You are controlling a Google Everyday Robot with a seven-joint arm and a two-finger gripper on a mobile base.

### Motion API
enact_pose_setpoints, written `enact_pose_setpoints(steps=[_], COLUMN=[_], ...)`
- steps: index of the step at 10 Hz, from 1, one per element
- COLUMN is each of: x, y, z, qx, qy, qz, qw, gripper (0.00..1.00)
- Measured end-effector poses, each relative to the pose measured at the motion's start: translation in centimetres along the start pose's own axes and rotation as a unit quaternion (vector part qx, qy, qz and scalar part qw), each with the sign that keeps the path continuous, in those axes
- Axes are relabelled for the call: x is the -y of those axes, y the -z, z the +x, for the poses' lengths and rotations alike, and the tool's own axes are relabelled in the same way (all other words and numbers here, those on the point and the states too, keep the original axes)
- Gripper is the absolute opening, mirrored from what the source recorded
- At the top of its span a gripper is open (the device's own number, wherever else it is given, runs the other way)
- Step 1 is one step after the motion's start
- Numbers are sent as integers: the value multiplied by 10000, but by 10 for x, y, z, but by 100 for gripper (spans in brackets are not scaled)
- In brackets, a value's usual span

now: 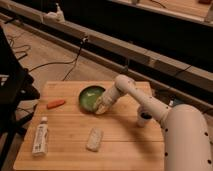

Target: Drag the ceramic bowl in a circle

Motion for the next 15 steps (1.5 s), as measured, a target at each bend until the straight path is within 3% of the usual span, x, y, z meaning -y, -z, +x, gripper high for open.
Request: enact_pose_setpoints(steps=[2, 3, 6, 10, 13, 15], x=[-2, -6, -28, -54, -31, -3], y=[12, 21, 50, 86, 93, 81], z=[9, 12, 13, 28, 23, 2], qx=[-176, -251, -484, -868, -938, -835], qy=[-103, -162, -317, -511, -406, -135], qz=[77, 141, 340, 403, 396, 341], qw=[9998, 9995, 9978, 9941, 9940, 9958], gripper=[2, 0, 0, 0, 0, 0])
